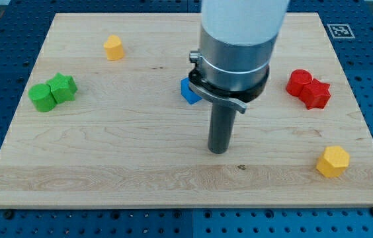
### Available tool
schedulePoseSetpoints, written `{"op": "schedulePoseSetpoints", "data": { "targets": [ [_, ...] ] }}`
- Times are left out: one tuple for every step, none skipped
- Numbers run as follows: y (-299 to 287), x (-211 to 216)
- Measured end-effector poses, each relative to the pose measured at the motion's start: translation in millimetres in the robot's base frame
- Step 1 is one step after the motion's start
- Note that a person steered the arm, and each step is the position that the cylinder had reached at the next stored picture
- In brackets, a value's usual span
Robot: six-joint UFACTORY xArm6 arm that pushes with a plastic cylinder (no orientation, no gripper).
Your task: Push yellow heart a bit down
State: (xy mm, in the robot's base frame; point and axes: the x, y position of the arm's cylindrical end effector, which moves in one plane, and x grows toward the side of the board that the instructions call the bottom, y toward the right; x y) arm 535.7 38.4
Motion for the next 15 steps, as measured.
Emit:
{"op": "schedulePoseSetpoints", "data": {
  "targets": [
    [-16.4,-9.2],
    [-31.5,-20.4],
    [-45.5,-32.6],
    [-59.1,-44.6],
    [-74.0,-56.9],
    [-85.0,-73.8],
    [-89.9,-98.4],
    [-90.1,-128.7],
    [-90.1,-159.0],
    [-93.5,-184.1],
    [-103.8,-203.4],
    [-116.3,-220.6],
    [-130.6,-234.7],
    [-145.7,-248.1],
    [-160.5,-254.6]
  ]
}}
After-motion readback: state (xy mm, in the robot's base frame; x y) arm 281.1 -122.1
